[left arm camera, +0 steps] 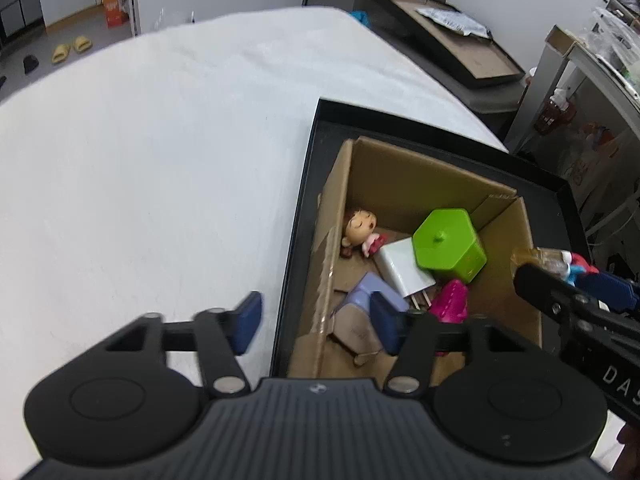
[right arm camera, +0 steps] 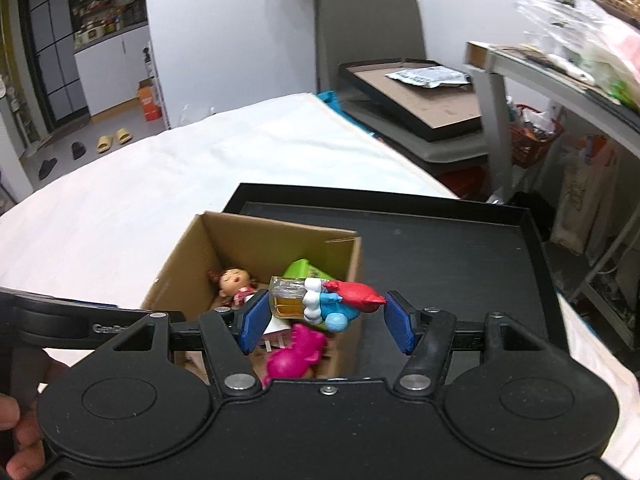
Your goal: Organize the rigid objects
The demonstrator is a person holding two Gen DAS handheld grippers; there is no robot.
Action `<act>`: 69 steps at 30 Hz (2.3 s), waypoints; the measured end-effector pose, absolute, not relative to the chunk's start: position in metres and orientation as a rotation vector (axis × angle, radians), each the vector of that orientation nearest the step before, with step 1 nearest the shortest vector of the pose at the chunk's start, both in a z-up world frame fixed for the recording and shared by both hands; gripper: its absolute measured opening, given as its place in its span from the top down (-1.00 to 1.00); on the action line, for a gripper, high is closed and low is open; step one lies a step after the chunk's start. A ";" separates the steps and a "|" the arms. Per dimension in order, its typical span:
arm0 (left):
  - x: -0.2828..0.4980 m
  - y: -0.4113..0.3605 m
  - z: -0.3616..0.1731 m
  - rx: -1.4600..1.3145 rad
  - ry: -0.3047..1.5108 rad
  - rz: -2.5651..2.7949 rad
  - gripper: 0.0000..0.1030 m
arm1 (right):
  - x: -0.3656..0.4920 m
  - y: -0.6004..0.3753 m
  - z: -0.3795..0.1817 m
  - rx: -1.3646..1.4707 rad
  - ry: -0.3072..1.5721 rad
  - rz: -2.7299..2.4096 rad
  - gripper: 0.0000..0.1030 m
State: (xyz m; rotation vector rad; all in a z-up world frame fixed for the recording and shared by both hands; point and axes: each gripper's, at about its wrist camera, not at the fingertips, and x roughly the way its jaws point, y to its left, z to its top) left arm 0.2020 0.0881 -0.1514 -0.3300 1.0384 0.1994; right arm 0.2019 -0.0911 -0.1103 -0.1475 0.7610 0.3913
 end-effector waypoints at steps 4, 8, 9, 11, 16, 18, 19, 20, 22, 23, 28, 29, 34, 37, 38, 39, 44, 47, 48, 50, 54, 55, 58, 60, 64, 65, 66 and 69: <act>0.205 0.095 -0.161 -0.375 1.077 0.180 0.57 | 0.205 -0.079 -0.113 -0.140 0.777 0.405 -0.17; 0.205 0.096 -0.164 -0.388 1.078 0.158 0.72 | 0.207 -0.067 -0.115 -0.135 0.793 0.420 -0.17; 0.205 0.096 -0.164 -0.389 1.077 0.157 0.72 | 0.208 -0.065 -0.115 -0.135 0.796 0.424 -0.17; 0.204 0.097 -0.165 -0.393 1.076 0.154 0.73 | 0.209 -0.059 -0.117 -0.133 0.805 0.432 -0.17; 0.204 0.099 -0.165 -0.399 1.071 0.147 0.72 | 0.220 -0.051 -0.119 -0.070 0.853 0.461 -0.17; 0.204 0.099 -0.165 -0.399 1.070 0.143 0.72 | 0.225 -0.048 -0.119 -0.051 0.871 0.478 -0.17; 0.204 0.100 -0.165 -0.403 1.070 0.141 0.72 | 0.227 -0.045 -0.118 -0.053 0.869 0.480 -0.17; 0.203 0.101 -0.166 -0.407 1.070 0.140 0.72 | 0.228 -0.042 -0.118 -0.054 0.868 0.484 -0.17; 0.203 0.103 -0.166 -0.415 1.070 0.138 0.72 | 0.232 -0.038 -0.116 -0.039 0.878 0.501 -0.17; 0.203 0.103 -0.166 -0.415 1.069 0.138 0.72 | 0.233 -0.036 -0.117 -0.035 0.887 0.511 -0.18; 0.204 0.101 -0.165 -0.402 1.065 0.140 0.72 | 0.229 -0.039 -0.117 -0.021 0.889 0.535 -0.22; 0.204 0.100 -0.165 -0.398 1.064 0.143 0.72 | 0.228 -0.043 -0.118 -0.012 0.891 0.530 -0.22; 0.205 0.097 -0.163 -0.375 1.069 0.153 0.72 | 0.225 -0.060 -0.114 0.010 0.889 0.498 -0.22; 0.208 0.090 -0.156 -0.323 1.062 0.160 0.71 | 0.222 -0.073 -0.109 0.026 0.879 0.477 -0.22; 0.207 0.087 -0.152 -0.309 1.054 0.165 0.71 | 0.221 -0.078 -0.108 0.033 0.876 0.471 -0.22; 0.207 0.085 -0.148 -0.291 1.045 0.170 0.71 | 0.220 -0.083 -0.106 0.038 0.873 0.463 -0.22; 0.202 0.077 -0.133 -0.257 1.044 0.165 0.64 | 0.213 -0.105 -0.097 0.043 0.850 0.397 -0.45; 0.194 0.072 -0.123 -0.257 1.029 0.151 0.50 | 0.207 -0.120 -0.091 0.059 0.836 0.367 -0.49; 0.191 0.069 -0.118 -0.251 1.023 0.136 0.48 | 0.205 -0.125 -0.088 0.067 0.832 0.356 -0.51; 0.186 0.065 -0.109 -0.246 1.014 0.121 0.38 | 0.200 -0.133 -0.083 0.076 0.821 0.333 -0.53; 0.174 0.057 -0.088 -0.253 0.982 0.102 0.11 | 0.188 -0.150 -0.073 0.109 0.798 0.306 -0.67; 0.170 0.053 -0.082 -0.240 0.973 0.097 0.01 | 0.185 -0.154 -0.071 0.109 0.789 0.303 -0.70; 0.161 0.044 -0.064 -0.207 0.947 0.087 -0.20 | 0.173 -0.166 -0.061 0.110 0.768 0.292 -0.88; 0.154 0.040 -0.055 -0.208 0.942 0.082 -0.32 | 0.165 -0.172 -0.055 0.108 0.753 0.277 -1.00; 0.139 0.030 -0.039 -0.193 0.912 0.059 -0.50 | 0.151 -0.183 -0.045 0.107 0.728 0.259 -1.00; 0.136 0.027 -0.035 -0.188 0.903 0.056 -0.57 | 0.147 -0.185 -0.042 0.106 0.722 0.253 -1.00; 0.132 0.024 -0.032 -0.186 0.900 0.053 -0.59 | 0.144 -0.187 -0.040 0.107 0.719 0.247 -1.00; 0.122 0.020 -0.026 -0.203 0.903 0.035 -0.67 | 0.133 -0.196 -0.033 0.125 0.704 0.245 -1.00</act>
